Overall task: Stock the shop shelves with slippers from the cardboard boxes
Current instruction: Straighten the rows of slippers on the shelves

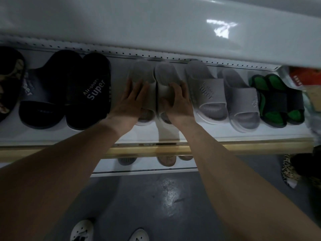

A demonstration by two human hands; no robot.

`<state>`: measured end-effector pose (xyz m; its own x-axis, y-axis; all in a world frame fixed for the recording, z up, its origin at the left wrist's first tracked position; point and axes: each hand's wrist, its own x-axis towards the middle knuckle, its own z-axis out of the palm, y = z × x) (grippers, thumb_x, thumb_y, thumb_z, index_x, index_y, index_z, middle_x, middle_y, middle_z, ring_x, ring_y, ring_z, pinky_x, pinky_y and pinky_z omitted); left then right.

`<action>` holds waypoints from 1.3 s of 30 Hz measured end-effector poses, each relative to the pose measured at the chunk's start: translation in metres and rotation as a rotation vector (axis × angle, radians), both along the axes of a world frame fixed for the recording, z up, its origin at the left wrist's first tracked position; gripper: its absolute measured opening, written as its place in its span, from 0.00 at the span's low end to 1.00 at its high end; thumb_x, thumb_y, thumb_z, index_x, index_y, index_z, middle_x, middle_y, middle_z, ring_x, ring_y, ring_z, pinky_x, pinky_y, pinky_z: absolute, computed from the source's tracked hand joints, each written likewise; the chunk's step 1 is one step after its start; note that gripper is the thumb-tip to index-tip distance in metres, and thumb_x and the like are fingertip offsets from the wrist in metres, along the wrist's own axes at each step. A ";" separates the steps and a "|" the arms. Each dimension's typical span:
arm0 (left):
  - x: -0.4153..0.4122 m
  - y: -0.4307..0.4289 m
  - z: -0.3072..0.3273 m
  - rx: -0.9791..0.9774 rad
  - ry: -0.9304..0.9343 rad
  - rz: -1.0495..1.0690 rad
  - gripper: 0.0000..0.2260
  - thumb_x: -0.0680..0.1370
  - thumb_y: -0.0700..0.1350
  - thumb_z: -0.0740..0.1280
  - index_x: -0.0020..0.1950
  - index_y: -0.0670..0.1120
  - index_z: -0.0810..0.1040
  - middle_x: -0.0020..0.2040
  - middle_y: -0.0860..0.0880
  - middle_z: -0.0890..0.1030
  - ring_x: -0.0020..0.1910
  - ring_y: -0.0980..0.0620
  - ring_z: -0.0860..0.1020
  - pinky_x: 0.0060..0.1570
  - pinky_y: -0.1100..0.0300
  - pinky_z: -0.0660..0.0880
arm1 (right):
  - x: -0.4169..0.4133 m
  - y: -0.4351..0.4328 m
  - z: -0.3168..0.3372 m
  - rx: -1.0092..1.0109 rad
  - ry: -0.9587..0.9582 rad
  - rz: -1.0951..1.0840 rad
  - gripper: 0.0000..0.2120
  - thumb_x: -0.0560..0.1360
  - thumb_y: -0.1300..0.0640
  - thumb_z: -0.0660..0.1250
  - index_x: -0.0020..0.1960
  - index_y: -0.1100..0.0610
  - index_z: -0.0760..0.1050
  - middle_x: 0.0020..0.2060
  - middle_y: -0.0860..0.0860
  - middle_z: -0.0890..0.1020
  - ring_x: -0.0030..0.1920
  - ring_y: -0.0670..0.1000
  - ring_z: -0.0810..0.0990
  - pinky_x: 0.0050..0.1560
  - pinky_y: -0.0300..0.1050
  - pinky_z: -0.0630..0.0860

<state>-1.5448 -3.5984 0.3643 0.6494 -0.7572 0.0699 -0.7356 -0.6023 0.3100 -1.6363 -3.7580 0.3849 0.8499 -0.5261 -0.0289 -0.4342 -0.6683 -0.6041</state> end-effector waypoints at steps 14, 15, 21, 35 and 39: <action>-0.015 -0.007 0.013 -0.014 -0.084 0.032 0.33 0.74 0.46 0.62 0.78 0.39 0.56 0.78 0.37 0.57 0.76 0.30 0.49 0.74 0.40 0.46 | -0.015 -0.005 0.014 -0.039 0.044 0.085 0.41 0.76 0.57 0.68 0.80 0.52 0.48 0.80 0.53 0.48 0.77 0.60 0.57 0.71 0.56 0.66; -0.018 -0.012 0.015 -0.015 -0.067 0.058 0.35 0.74 0.45 0.64 0.79 0.41 0.54 0.78 0.39 0.55 0.76 0.30 0.47 0.74 0.41 0.45 | -0.021 -0.006 0.018 -0.110 -0.016 0.108 0.39 0.77 0.58 0.66 0.80 0.56 0.49 0.79 0.57 0.52 0.77 0.62 0.59 0.68 0.59 0.69; -0.040 -0.058 0.040 -0.096 -0.046 0.008 0.34 0.75 0.41 0.66 0.78 0.43 0.56 0.78 0.40 0.56 0.78 0.40 0.51 0.75 0.44 0.52 | -0.063 -0.031 0.028 -0.251 -0.222 0.064 0.28 0.77 0.65 0.65 0.76 0.62 0.62 0.74 0.62 0.66 0.72 0.64 0.68 0.59 0.55 0.77; -0.075 -0.169 0.062 -0.209 0.061 -0.265 0.35 0.76 0.44 0.70 0.78 0.40 0.56 0.75 0.38 0.62 0.75 0.37 0.58 0.73 0.46 0.58 | -0.140 -0.170 0.039 -0.325 -0.045 -0.189 0.30 0.76 0.59 0.65 0.77 0.55 0.63 0.75 0.61 0.63 0.75 0.62 0.61 0.68 0.58 0.69; -0.065 -0.188 0.052 -0.181 0.050 -0.254 0.32 0.74 0.50 0.68 0.73 0.39 0.64 0.66 0.37 0.73 0.65 0.36 0.70 0.66 0.43 0.66 | -0.143 -0.193 0.030 -0.277 -0.050 -0.198 0.30 0.76 0.52 0.64 0.77 0.53 0.63 0.75 0.61 0.64 0.75 0.61 0.62 0.68 0.58 0.70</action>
